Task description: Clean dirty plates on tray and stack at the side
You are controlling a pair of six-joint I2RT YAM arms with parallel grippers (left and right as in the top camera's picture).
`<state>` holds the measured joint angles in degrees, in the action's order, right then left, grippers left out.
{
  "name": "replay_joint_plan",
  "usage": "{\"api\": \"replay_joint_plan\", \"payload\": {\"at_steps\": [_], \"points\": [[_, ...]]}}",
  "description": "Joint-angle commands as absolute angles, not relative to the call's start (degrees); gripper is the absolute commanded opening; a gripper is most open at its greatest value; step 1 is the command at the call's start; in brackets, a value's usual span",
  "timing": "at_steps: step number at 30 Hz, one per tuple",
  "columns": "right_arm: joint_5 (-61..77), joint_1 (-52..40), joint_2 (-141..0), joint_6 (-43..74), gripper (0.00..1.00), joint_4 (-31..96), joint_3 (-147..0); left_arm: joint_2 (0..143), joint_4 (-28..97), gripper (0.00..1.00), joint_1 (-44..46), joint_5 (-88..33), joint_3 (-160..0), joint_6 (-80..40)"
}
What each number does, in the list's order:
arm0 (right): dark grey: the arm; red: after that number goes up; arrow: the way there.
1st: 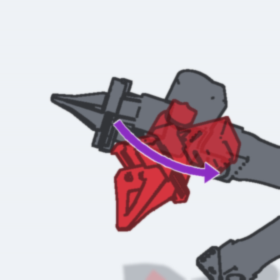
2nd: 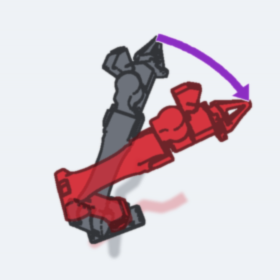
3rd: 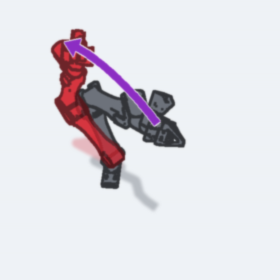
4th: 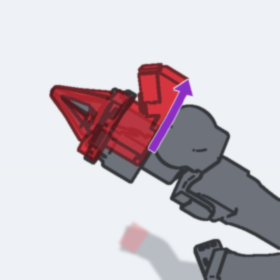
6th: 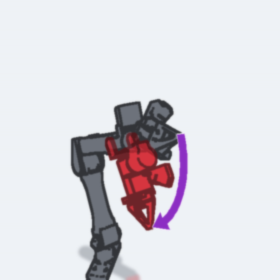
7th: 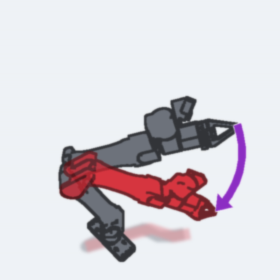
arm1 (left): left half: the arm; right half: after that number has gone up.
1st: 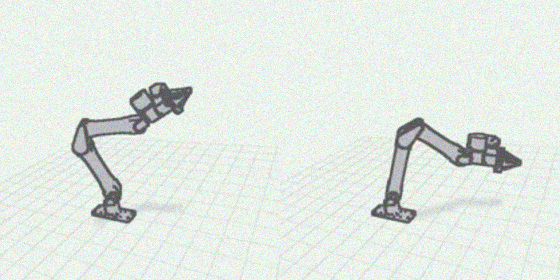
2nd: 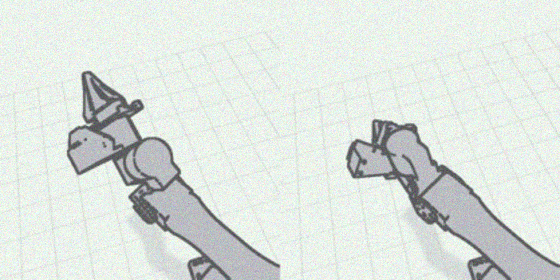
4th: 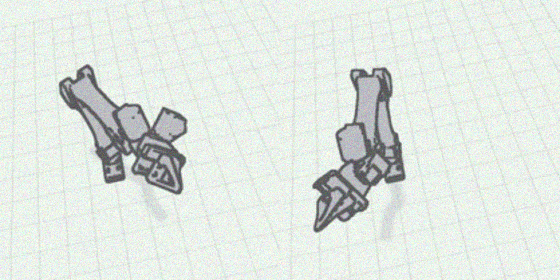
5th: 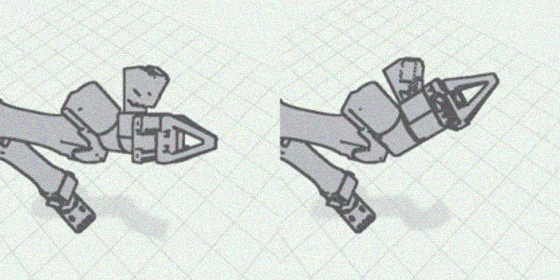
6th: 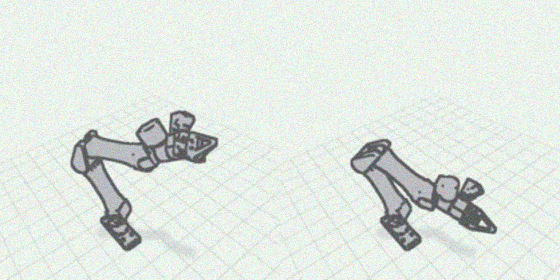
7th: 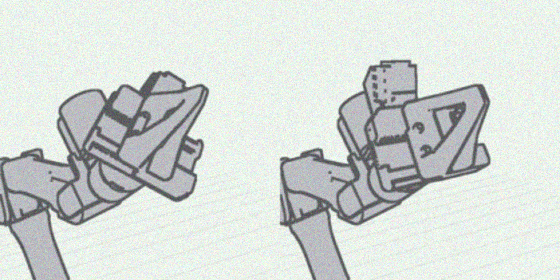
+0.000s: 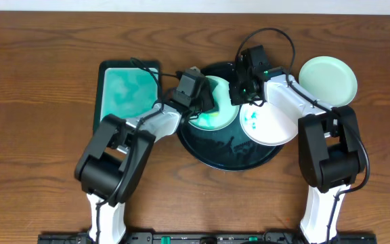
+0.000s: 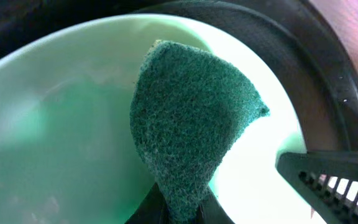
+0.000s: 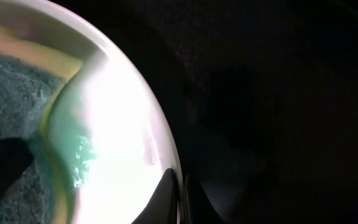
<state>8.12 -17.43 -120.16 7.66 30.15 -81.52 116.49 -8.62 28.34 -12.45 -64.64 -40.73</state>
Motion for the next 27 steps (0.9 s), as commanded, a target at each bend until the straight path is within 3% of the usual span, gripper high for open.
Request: {"api": "replay_joint_plan", "payload": {"at_steps": [1, 11, 27], "points": [[6.3, -17.5, -123.0, 8.3, 0.01, 30.8, -80.4, 119.2, -7.3, 0.07, 28.4, -11.5, -64.0, -38.3], [6.3, -17.6, -123.0, 8.1, 0.01, 30.9, -80.4, 116.0, 7.8, 0.07, 26.2, 10.9, -64.0, -30.0], [5.7, -17.6, -119.6, 7.0, 0.01, 28.9, -80.6, 93.0, 8.9, 0.07, 25.2, 5.6, -64.0, -30.0]]}}
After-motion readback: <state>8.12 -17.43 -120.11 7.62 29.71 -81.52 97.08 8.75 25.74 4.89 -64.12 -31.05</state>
